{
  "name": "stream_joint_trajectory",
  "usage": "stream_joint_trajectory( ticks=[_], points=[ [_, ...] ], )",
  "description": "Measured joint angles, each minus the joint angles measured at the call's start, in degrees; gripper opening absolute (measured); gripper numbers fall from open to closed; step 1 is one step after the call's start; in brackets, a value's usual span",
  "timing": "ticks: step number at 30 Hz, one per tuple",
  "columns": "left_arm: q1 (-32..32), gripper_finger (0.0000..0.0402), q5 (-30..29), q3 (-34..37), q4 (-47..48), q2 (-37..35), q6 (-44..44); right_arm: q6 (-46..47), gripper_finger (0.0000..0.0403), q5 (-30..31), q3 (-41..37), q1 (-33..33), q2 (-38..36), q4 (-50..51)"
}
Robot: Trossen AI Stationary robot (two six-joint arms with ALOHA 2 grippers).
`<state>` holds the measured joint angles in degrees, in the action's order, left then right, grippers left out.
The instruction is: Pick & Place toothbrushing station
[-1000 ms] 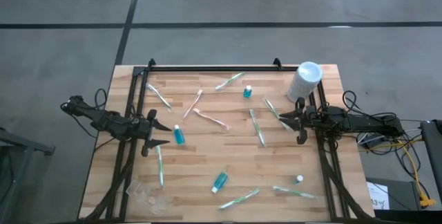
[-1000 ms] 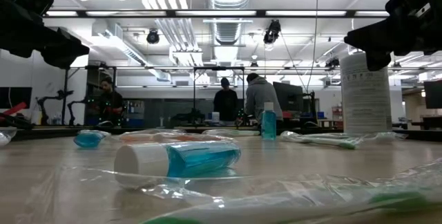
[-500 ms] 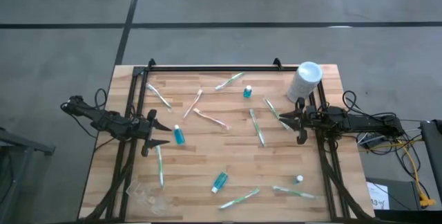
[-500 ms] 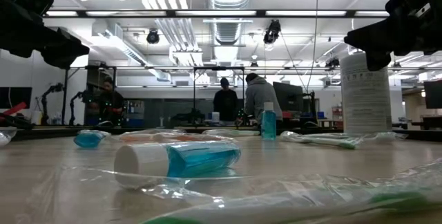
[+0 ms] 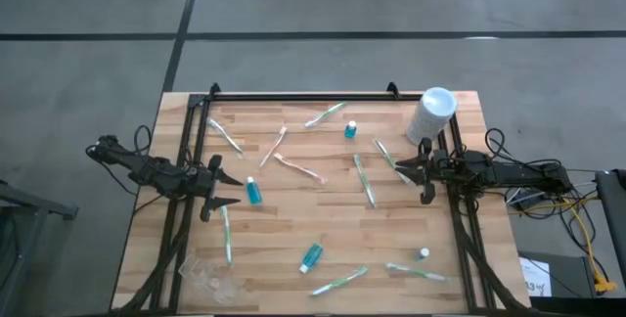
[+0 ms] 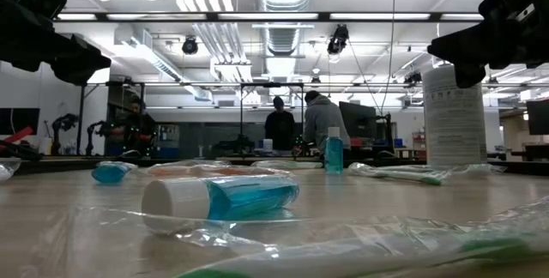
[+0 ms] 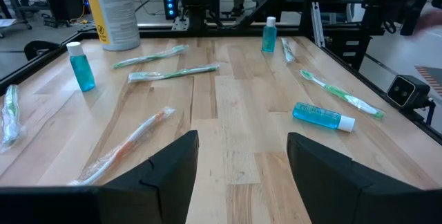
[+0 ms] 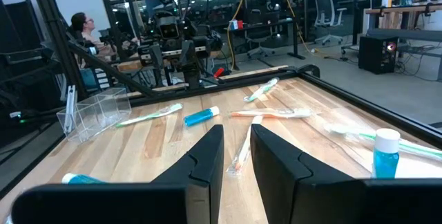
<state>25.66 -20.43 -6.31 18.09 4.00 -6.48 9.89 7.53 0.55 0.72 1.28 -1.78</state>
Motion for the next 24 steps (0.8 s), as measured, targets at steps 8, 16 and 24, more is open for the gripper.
stream_joint_trajectory(
  ticks=[8, 16, 24],
  points=[
    [0.0, 0.0227, 0.0, 0.0, 0.0, 0.0, 0.0, 0.0, 0.0068, 0.0, 0.0, 0.0, 0.0, 0.0],
    [0.0, 0.0227, 0.0, 0.0, 0.0, 0.0, 0.0, 0.0, 0.0068, 0.0, 0.0, 0.0, 0.0, 0.0],
    [-0.1, 0.0227, -0.3, -0.2, 0.7, 0.0, -12.9, 0.0, 0.0068, 0.0, 0.0, 0.0, 0.0, 0.0]
  ],
)
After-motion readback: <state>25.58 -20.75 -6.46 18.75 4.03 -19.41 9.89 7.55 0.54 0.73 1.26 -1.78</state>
